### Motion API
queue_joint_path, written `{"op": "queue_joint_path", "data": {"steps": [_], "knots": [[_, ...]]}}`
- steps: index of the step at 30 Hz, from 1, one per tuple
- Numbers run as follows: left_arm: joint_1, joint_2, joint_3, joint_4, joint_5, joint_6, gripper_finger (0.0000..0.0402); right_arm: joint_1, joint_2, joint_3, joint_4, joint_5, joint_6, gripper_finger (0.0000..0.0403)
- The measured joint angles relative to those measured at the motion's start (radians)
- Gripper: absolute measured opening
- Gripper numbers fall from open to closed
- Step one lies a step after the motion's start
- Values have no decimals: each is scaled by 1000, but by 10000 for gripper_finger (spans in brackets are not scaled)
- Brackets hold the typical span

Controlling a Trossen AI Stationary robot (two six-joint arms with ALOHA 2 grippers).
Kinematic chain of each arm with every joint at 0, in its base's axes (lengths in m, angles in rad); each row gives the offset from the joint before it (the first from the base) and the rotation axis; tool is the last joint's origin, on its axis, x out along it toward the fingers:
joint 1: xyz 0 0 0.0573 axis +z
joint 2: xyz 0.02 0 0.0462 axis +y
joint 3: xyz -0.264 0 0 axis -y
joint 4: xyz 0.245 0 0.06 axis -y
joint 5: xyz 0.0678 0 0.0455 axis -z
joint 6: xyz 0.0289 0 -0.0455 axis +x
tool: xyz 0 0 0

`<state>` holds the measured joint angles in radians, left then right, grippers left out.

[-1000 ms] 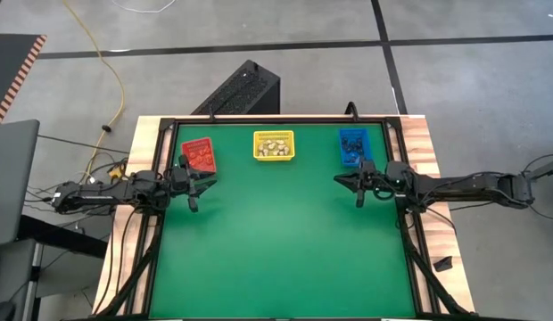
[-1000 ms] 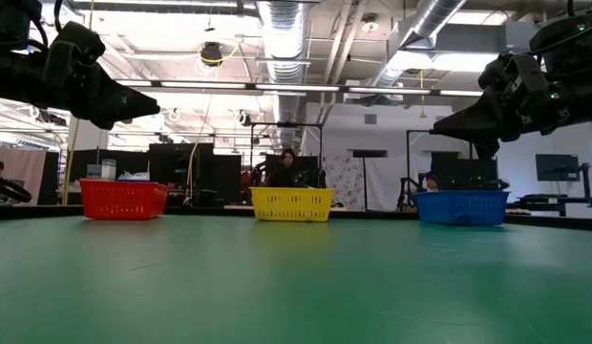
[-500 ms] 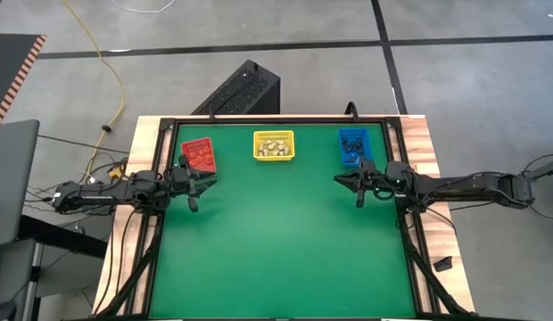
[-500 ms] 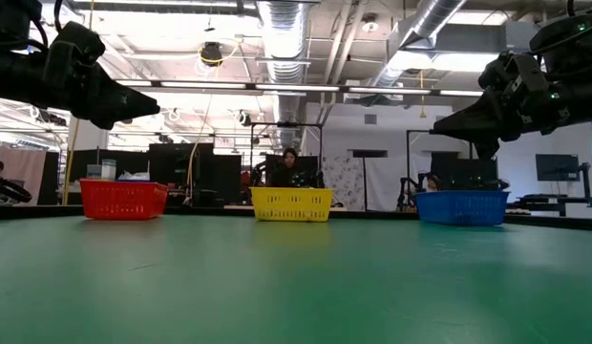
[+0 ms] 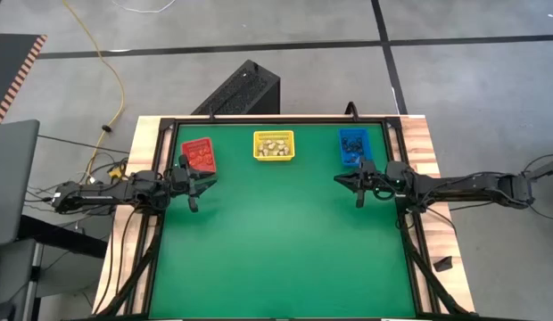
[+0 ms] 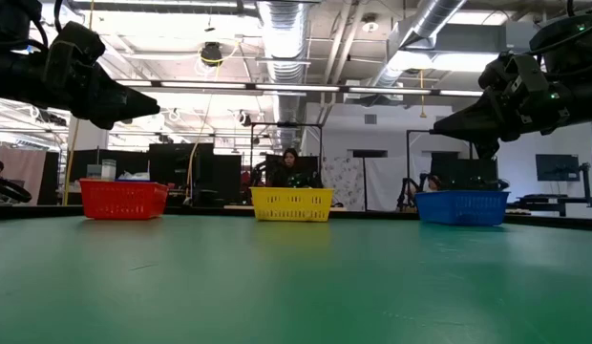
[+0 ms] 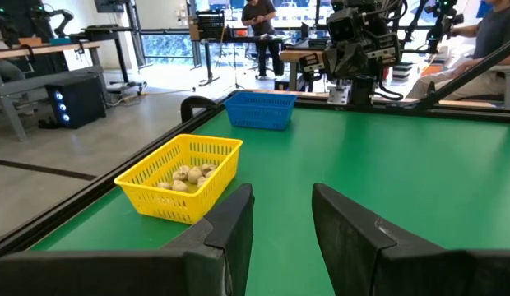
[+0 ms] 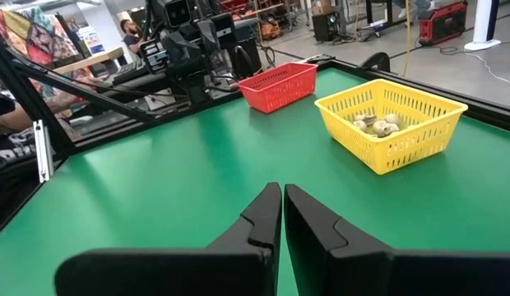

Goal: Sort Halloween decoration
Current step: Return to Home Position

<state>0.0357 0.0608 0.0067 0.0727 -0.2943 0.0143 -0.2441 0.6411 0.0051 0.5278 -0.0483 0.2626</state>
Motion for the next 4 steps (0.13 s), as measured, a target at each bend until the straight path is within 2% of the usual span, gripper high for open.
{"op": "queue_joint_path", "data": {"steps": [4], "knots": [[0,0,0,0,0,0,116,0,0,0,0,0,0,49]]}}
